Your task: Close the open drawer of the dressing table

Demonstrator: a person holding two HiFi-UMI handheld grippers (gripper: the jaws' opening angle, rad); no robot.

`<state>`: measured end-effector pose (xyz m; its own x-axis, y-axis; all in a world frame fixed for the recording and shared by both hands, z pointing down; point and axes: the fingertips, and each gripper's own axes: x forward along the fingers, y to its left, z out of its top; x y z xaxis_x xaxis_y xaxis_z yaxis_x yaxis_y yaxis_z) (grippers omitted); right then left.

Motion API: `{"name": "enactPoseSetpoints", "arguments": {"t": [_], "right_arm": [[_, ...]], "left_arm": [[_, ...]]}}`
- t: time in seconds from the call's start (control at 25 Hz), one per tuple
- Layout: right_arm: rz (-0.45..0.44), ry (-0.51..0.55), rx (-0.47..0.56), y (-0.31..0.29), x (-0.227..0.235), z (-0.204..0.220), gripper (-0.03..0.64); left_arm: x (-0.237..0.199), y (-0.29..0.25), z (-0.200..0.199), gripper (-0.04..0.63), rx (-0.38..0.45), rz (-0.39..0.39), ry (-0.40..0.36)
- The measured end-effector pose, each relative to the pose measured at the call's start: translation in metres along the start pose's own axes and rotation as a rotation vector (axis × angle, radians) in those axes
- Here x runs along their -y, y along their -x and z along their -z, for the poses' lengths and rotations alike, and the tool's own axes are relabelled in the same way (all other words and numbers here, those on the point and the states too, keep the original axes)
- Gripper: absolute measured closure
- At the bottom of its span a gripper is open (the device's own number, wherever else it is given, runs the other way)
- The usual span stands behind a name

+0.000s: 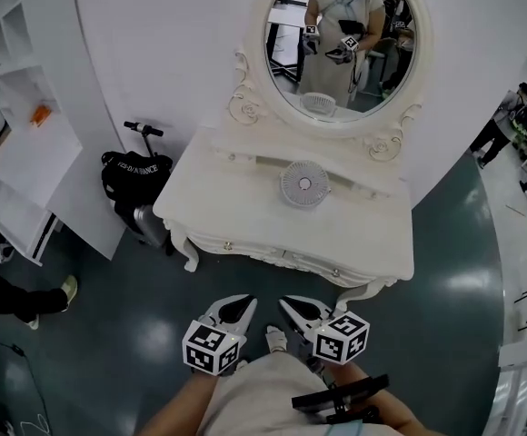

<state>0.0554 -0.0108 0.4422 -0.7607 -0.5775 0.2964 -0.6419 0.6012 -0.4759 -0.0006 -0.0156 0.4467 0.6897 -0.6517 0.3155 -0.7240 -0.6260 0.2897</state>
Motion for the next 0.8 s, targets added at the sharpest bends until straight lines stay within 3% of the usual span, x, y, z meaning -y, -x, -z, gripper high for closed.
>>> {"name": "enactPoseSetpoints", "arguments": {"t": [0.2, 0.8], "right_arm": [[-0.014, -0.005, 0.017, 0.005, -0.011, -0.001, 0.6], [-0.028, 0.042, 0.002, 0.004, -0.025, -0.007, 0.6]], "left_arm": [[0.007, 0.015, -0.001, 0.577, 0.051, 0.001, 0.029], [0.003, 0.026, -0.014, 0.577, 0.097, -0.026, 0.044]]}}
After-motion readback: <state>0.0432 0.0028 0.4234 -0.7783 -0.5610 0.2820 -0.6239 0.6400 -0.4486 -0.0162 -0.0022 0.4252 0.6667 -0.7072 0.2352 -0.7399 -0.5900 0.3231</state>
